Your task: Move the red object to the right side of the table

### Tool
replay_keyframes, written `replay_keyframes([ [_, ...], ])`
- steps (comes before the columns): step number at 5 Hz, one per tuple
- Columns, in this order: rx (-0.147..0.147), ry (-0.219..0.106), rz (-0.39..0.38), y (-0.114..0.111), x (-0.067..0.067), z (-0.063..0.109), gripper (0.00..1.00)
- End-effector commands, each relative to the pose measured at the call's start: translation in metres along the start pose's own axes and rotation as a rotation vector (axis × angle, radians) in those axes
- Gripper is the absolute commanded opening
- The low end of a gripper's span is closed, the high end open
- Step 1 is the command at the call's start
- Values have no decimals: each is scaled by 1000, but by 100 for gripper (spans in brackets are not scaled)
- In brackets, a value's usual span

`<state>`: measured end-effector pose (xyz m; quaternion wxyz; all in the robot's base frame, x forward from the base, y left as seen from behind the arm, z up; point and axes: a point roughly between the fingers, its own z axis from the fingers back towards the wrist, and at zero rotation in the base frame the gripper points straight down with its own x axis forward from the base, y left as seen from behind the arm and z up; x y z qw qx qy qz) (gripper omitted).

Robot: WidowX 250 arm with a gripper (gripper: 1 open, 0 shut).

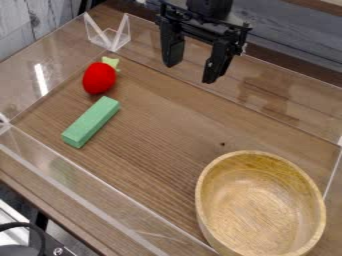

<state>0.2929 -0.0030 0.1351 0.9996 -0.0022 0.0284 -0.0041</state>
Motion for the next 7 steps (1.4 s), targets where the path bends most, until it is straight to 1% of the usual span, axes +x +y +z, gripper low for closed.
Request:
replay_keyframes([
  [1, 10, 3, -3, 24, -2, -6, 100],
  [2, 25, -6, -10, 54, -9, -13, 100],
  [3, 43, -29, -33, 90, -12, -13, 100],
  [4, 54, -54, -28, 120, -7, -13, 100],
  [5, 63, -53, -35, 134, -5, -19, 100],
  [6, 74, -49, -28, 147, -2, -30, 100],
  [7, 77, -66, -26, 161, 4, -42, 100],
])
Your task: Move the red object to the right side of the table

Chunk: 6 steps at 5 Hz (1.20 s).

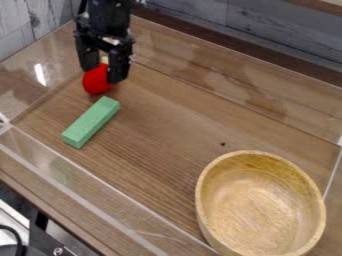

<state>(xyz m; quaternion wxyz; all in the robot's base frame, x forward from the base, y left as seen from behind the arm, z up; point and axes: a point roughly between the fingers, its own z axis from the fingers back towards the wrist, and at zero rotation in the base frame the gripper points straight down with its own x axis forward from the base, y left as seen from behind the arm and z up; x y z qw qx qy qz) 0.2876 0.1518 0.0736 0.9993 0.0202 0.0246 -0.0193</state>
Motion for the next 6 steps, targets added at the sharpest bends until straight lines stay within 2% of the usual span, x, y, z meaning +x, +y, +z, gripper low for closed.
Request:
replay_keyframes([
  [1, 31, -75, 10, 18, 14, 10, 100],
  [3, 29, -97, 28, 29, 23, -2, 100],
  [6, 12, -162, 53, 38, 36, -8, 100],
])
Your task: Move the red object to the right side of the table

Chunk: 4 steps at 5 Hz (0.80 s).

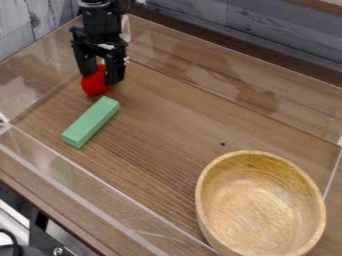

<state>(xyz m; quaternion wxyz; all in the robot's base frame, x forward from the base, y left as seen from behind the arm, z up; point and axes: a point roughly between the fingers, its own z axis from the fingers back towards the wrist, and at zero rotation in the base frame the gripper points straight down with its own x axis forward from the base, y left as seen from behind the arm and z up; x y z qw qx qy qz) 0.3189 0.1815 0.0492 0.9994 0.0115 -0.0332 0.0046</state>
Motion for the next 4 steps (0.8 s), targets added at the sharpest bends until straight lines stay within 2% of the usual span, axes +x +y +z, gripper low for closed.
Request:
replay_keyframes([
  [1, 22, -67, 9, 10, 11, 14, 100],
  [4, 11, -123, 30, 15, 23, 13, 100],
])
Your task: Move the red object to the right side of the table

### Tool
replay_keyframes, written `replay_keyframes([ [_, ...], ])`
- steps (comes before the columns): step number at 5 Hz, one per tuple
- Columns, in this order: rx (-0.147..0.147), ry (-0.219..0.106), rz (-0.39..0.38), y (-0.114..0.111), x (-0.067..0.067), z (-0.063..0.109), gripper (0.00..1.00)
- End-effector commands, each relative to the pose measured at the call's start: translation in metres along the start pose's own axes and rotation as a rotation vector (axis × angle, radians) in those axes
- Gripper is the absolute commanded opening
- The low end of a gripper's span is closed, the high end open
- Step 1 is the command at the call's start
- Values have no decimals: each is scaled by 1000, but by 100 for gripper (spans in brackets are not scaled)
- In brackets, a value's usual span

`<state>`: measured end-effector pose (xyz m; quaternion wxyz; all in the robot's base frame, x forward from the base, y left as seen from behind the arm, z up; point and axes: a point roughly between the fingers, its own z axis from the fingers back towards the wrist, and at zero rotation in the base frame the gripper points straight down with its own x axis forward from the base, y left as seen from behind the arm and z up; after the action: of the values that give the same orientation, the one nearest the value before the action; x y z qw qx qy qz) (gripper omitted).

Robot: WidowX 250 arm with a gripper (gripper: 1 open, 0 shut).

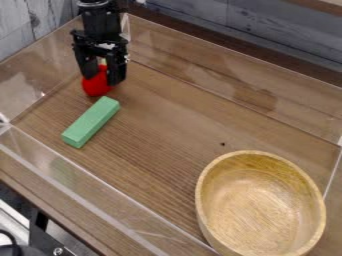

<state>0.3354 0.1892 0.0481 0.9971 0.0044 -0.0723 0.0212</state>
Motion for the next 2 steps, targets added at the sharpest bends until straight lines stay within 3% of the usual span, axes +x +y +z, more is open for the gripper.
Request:
replay_keyframes([
  [1, 24, -61, 1, 9, 12, 13, 100],
  [2, 23, -82, 7, 10, 16, 15, 100],
])
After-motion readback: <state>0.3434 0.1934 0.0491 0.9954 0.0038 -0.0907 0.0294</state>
